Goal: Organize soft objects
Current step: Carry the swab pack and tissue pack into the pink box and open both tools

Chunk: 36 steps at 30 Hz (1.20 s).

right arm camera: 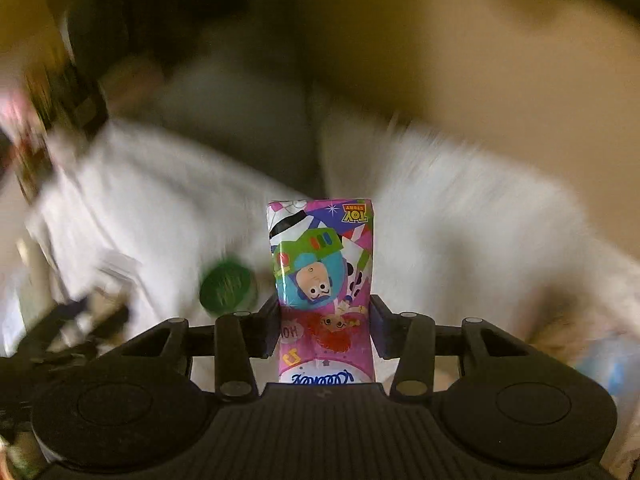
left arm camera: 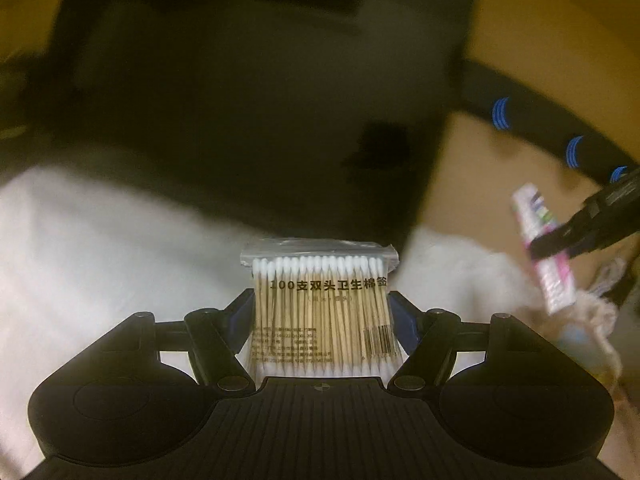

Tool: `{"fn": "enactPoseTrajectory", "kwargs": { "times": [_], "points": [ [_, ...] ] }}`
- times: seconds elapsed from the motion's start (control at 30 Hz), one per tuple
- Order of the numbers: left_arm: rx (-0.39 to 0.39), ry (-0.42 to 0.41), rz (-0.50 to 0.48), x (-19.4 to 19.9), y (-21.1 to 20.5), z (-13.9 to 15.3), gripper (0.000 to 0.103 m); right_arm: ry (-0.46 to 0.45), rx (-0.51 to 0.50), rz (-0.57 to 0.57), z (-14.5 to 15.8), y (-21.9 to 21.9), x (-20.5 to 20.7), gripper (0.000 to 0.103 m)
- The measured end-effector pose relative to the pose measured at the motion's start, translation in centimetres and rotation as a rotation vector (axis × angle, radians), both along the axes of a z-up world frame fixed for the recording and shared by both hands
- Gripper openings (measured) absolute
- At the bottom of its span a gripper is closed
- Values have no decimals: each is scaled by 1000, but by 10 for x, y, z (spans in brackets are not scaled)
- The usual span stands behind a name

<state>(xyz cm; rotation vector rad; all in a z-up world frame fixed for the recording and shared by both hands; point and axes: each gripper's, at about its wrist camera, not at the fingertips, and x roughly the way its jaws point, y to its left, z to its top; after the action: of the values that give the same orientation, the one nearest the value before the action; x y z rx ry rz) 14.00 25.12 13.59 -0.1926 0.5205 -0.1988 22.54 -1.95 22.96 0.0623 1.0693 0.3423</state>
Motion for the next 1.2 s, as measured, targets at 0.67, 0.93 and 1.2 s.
{"fn": "enactPoseTrajectory", "kwargs": {
  "times": [0.67,0.93,1.2],
  "points": [
    [-79,213,-705,59,-339,-40,77,-217,-53,-500,16,-245,-129,44],
    [271,119,-752,44,-364,-85,82,-148,28,-552,-36,-249,-102,44],
    [242,139,-694,42,-343,-68,79,-17,23,-540,-113,-244,-61,46]
  ]
}}
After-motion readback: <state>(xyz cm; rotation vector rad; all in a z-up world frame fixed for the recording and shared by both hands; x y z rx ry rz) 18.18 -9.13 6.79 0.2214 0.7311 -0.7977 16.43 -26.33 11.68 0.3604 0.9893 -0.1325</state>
